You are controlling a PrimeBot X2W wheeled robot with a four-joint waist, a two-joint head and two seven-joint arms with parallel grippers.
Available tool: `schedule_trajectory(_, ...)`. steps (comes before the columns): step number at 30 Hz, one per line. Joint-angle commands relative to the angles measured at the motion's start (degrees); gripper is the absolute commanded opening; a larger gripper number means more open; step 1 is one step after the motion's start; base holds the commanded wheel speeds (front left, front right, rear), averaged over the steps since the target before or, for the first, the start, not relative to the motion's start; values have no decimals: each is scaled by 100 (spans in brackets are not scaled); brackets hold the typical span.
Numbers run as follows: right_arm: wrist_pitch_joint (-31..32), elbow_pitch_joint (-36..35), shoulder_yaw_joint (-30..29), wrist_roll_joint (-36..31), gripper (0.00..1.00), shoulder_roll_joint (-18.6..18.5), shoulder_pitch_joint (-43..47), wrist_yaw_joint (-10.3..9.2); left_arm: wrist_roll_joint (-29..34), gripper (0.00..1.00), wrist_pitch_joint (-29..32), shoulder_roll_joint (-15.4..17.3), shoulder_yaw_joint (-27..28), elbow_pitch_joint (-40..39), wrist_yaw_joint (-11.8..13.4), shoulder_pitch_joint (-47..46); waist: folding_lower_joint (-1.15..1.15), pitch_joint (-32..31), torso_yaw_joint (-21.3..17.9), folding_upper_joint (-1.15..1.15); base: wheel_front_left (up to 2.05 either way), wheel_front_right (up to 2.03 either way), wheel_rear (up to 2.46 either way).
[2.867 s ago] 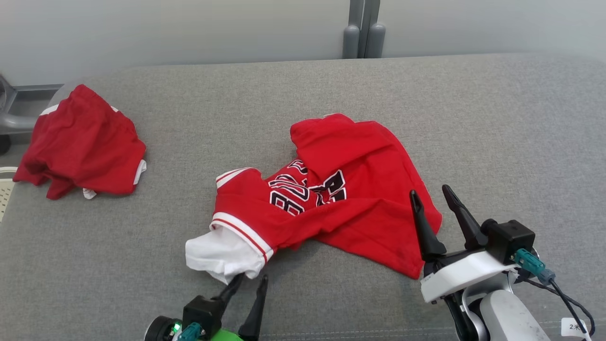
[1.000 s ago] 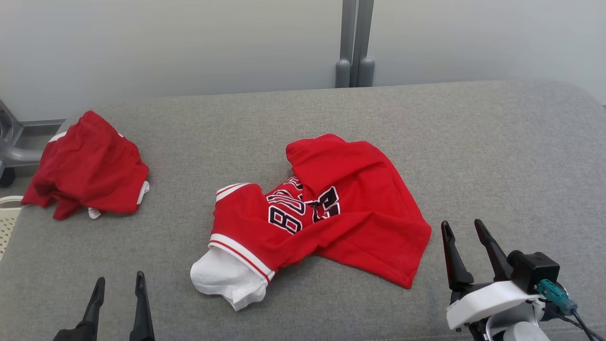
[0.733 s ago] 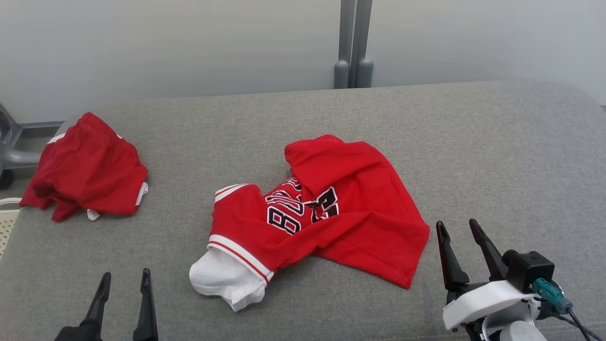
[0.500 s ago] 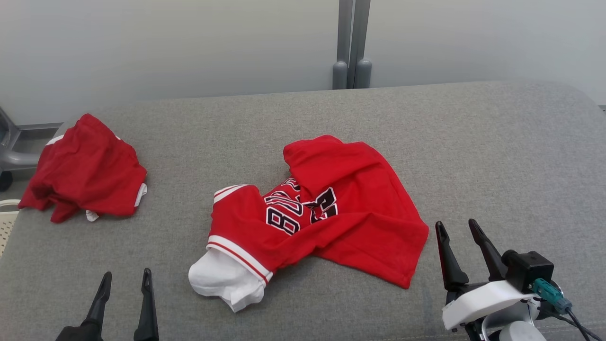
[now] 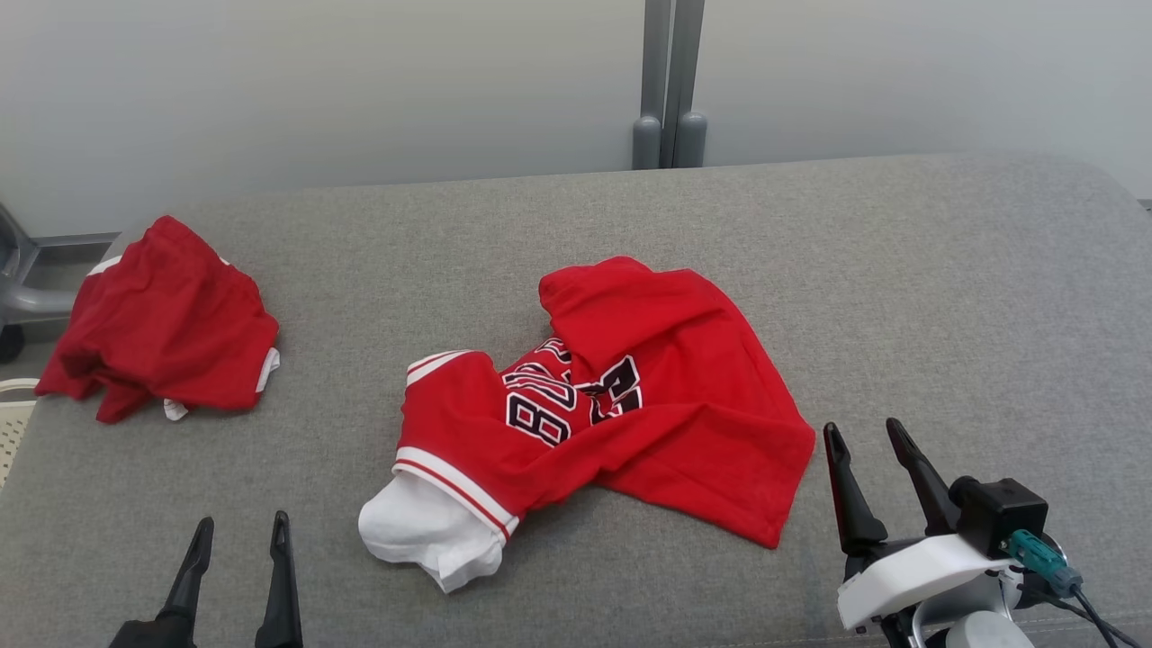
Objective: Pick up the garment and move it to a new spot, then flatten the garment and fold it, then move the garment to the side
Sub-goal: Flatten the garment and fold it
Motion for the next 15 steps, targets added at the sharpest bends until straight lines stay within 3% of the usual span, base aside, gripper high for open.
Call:
schedule_trajectory(1, -17, 15, 6, -18, 100, -12, -52, -2, 34, 100, -15, -17, 15, 7, -7, -56, 0, 0, 0, 0, 0, 0, 0)
schedule_trajectory(15, -17, 29, 33, -18, 100, -12, -59, -2, 156, 100, -15, -61, 68, 42, -39, -79, 0, -15, 0, 0, 0, 0, 0)
